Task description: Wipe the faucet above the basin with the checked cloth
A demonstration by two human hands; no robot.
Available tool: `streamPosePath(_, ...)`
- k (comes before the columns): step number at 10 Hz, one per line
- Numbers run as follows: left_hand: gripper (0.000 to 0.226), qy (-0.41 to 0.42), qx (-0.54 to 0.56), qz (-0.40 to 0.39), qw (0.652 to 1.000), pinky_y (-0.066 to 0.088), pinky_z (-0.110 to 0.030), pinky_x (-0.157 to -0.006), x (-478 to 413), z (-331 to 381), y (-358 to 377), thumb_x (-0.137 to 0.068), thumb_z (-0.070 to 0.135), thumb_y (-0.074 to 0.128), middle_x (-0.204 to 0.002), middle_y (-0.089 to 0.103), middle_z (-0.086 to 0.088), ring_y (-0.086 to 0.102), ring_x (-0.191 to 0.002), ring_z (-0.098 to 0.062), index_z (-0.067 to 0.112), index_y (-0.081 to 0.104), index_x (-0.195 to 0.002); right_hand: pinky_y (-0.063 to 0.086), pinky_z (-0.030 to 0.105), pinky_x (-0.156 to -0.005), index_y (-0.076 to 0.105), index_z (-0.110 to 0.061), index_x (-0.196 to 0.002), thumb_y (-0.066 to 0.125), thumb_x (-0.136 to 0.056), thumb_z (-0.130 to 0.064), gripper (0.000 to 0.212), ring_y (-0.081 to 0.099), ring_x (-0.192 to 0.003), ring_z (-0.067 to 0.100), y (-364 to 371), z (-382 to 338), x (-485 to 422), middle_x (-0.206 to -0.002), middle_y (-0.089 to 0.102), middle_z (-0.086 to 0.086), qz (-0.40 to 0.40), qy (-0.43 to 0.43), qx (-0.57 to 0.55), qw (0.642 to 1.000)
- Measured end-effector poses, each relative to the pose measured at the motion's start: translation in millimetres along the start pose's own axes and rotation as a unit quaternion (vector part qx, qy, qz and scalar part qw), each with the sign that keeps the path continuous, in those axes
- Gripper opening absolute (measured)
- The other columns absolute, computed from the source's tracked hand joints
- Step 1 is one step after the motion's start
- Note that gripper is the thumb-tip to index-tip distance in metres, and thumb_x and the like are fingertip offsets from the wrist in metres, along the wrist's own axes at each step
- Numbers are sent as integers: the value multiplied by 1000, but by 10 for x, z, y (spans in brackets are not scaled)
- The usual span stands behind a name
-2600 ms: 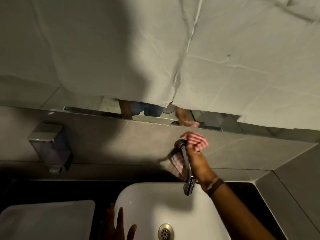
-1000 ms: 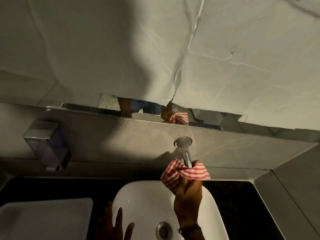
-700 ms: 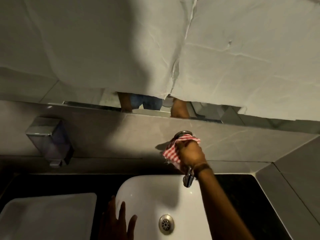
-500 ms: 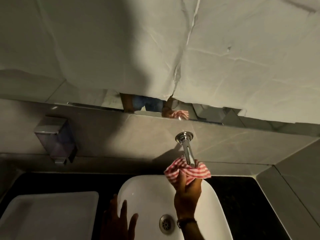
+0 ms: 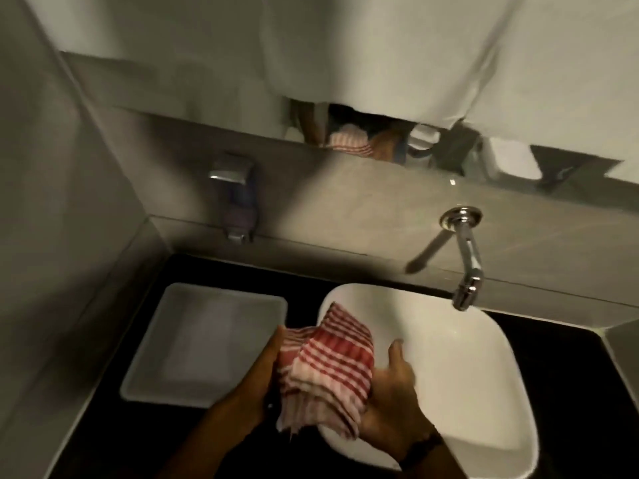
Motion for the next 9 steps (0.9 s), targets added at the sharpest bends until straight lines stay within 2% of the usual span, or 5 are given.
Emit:
streamPosePath(1, 54, 30, -76, 35, 996, 48, -48, -105, 286, 46, -579, -76, 44, 80, -123, 72, -15, 66, -117, -32, 12, 72, -120, 57, 53, -104, 72, -6, -136, 66, -89, -67, 78, 70, -128, 42, 247, 308, -339, -144, 67, 25, -31, 14, 140, 990)
streamPosePath(3, 50, 136, -212, 176, 952, 60, -34, -82, 401, 286, -1476, -67, 18, 89, -109, 78, -8, 73, -103, -26, 12, 73, -114, 65, 26, -82, 74, -29, -113, 65, -95, -1, 34, 79, -104, 17, 424, 748, -1324, -109, 82, -4, 138, -137, 555, 809)
streamPosePath(5, 57, 61, -402, 254, 877, 52, -41, -98, -95, 502, -2098, -73, 46, 63, -126, 67, -2, 64, -112, -25, 32, 61, -128, 53, 49, -112, 58, -12, -140, 64, -100, -31, 45, 64, -127, 36, 486, 969, -2294, -141, 65, 15, 204, -118, 712, 661)
streamPosePath(7, 27, 96, -519, 337, 780, 51, -43, -91, -403, 314, -2231, -93, 43, 51, -120, 65, -3, 63, -107, -28, 27, 55, -114, 40, 49, -124, -9, -10, -169, 59, -95, -62, 114, 46, -149, 39, 198, 1083, -2705, -169, 36, 17, 246, -49, 791, 558)
streamPosePath(9, 67, 42, -648, 441, 619, 38, -49, -107, -332, 241, -2093, -89, 42, 58, -150, 37, -9, 39, -135, -31, 26, 27, -147, 44, 43, -119, -6, -6, -169, 54, -102, -50, 100, 53, -143, 34, 207, 1101, -2602, -164, 44, 14, 231, -104, 830, 498)
Point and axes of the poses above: each hand's wrist, its own x-axis away from the middle knuckle, its own y-axis out of the palm, z = x × y, the point moved 2 cm from there along -x, towards the middle knuckle
